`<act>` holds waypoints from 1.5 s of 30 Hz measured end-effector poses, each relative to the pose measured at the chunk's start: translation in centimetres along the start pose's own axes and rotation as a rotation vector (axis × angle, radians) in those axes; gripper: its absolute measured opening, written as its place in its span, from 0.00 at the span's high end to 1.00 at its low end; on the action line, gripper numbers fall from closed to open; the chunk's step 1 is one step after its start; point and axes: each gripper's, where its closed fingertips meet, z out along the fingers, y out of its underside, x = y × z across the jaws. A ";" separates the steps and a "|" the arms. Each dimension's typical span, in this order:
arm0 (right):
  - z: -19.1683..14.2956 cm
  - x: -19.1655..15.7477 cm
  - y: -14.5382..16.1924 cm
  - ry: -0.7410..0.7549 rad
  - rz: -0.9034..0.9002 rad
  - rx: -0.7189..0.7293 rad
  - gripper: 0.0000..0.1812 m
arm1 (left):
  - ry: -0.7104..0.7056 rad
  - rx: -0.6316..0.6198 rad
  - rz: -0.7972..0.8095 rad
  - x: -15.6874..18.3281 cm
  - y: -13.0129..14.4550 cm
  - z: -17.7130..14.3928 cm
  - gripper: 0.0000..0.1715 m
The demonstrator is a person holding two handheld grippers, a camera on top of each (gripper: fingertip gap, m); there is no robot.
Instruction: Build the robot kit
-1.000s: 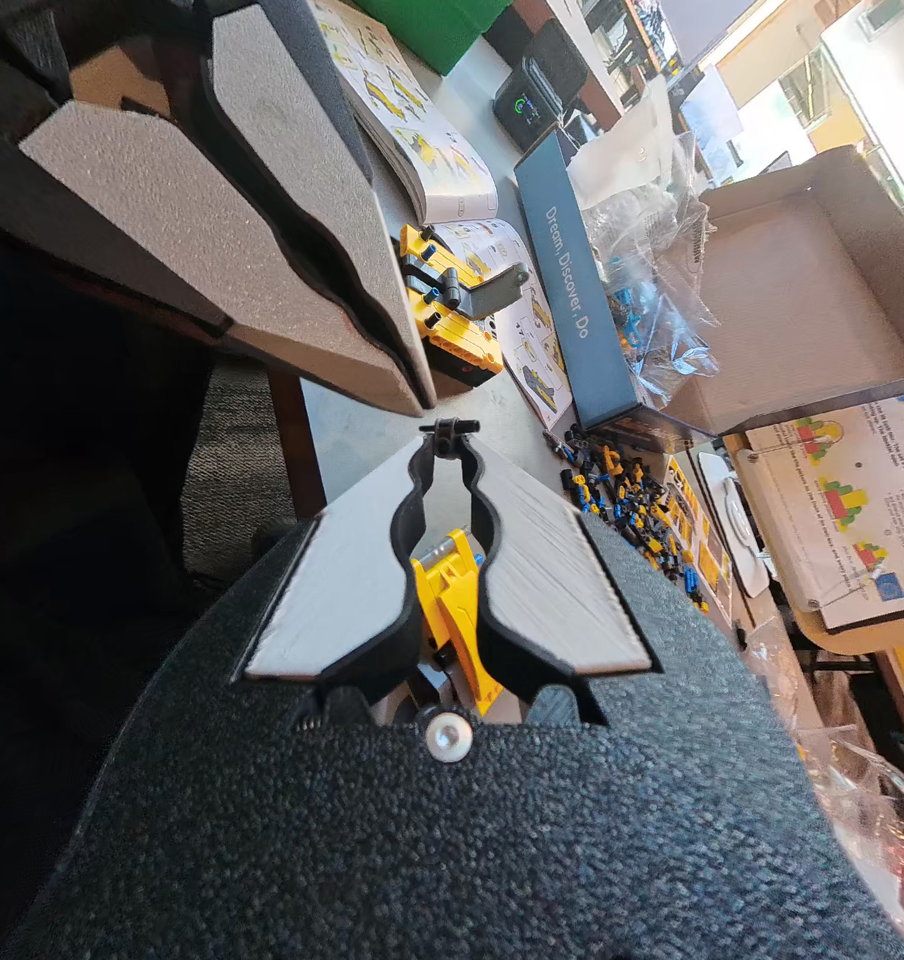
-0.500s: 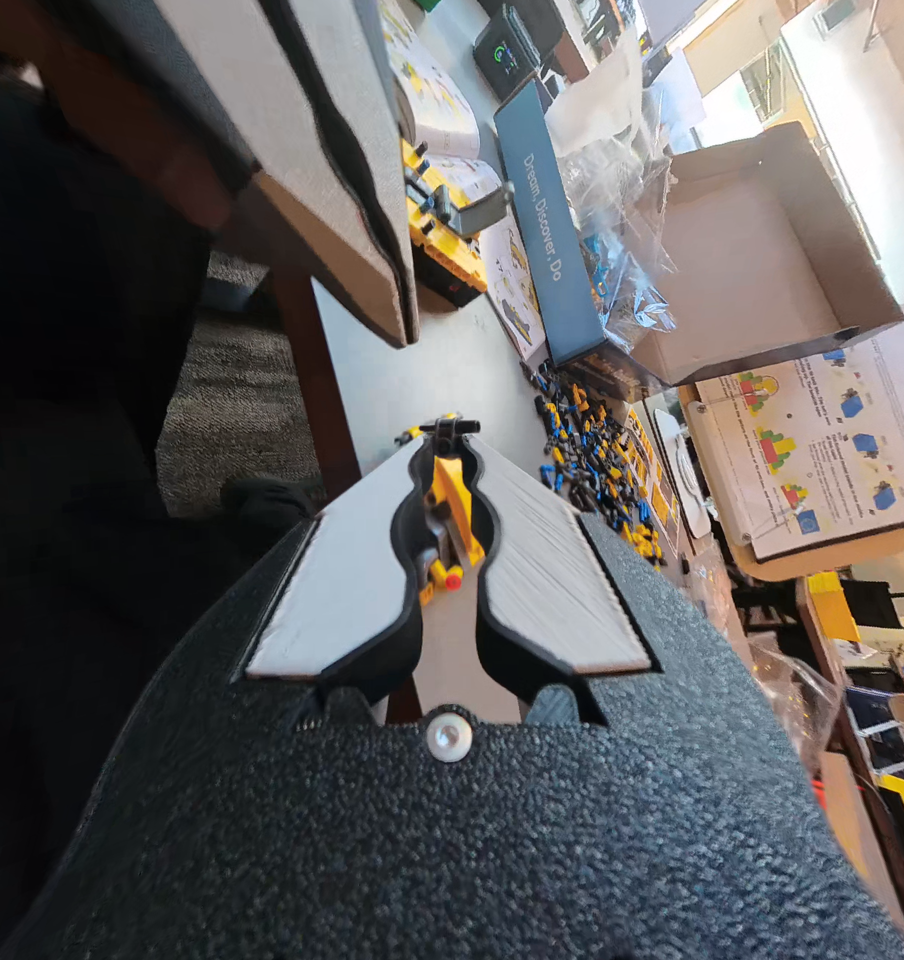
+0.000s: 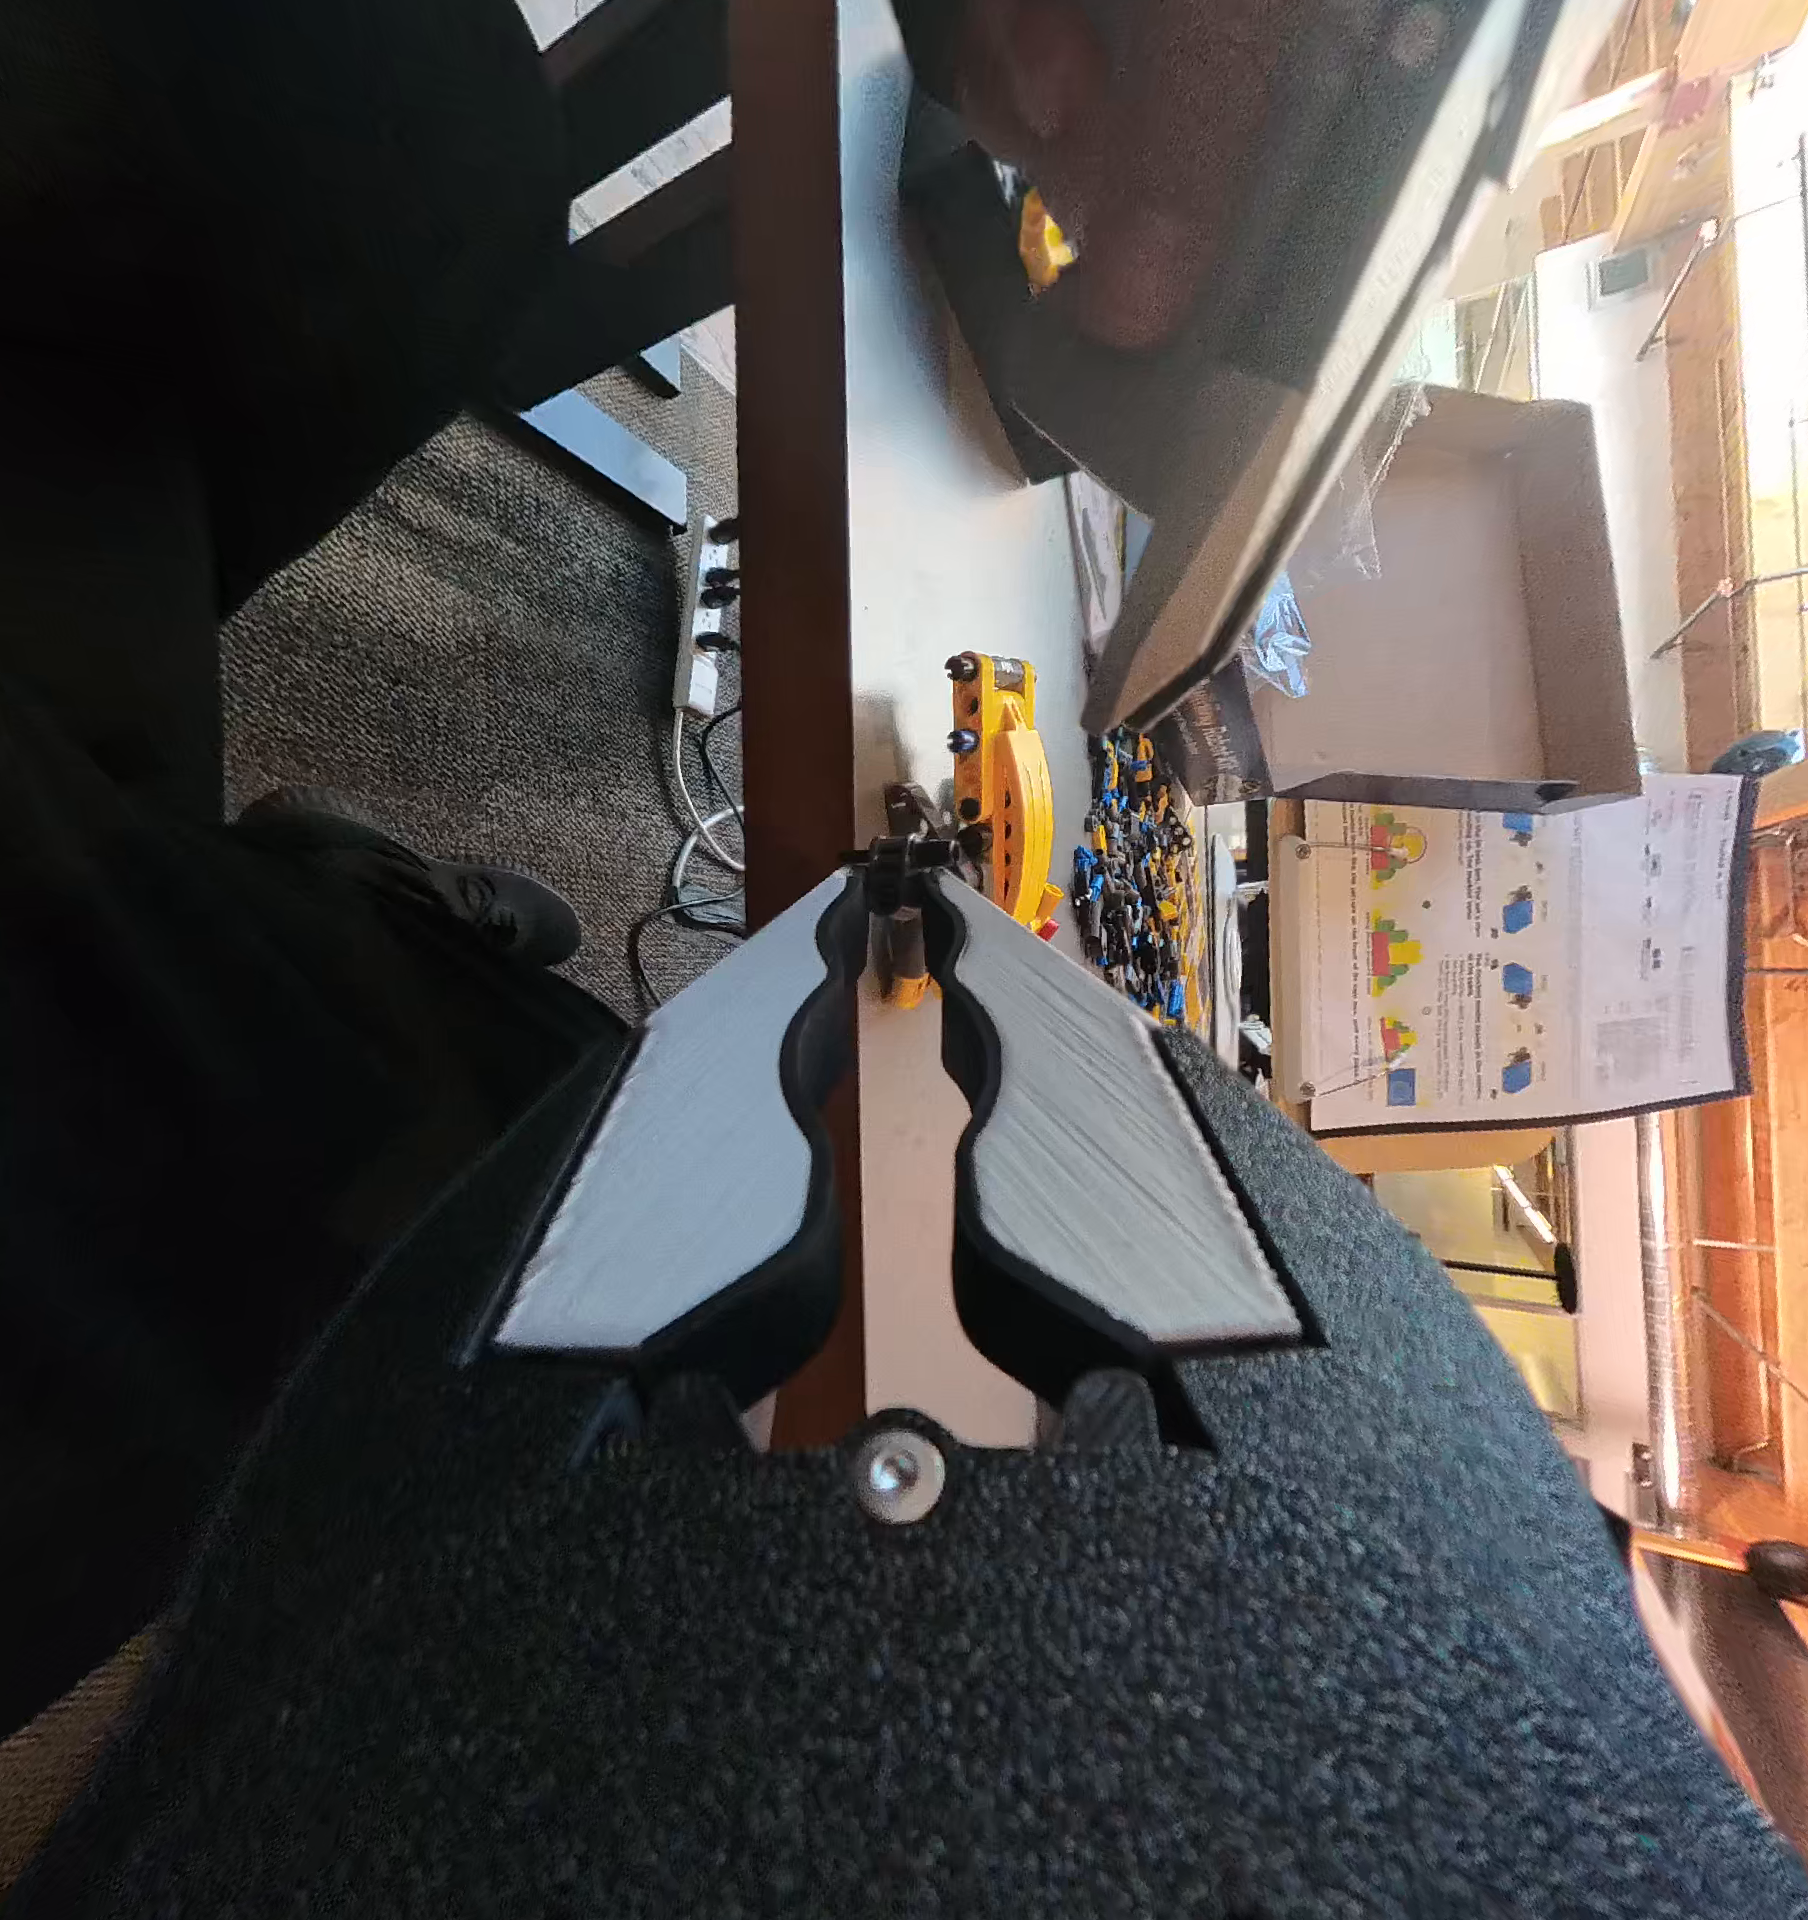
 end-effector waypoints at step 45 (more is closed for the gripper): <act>2.6 -0.1 1.5 0.003 -0.167 0.007 0.97 | 0.194 -0.243 0.093 0.5 2.6 5.1 0.67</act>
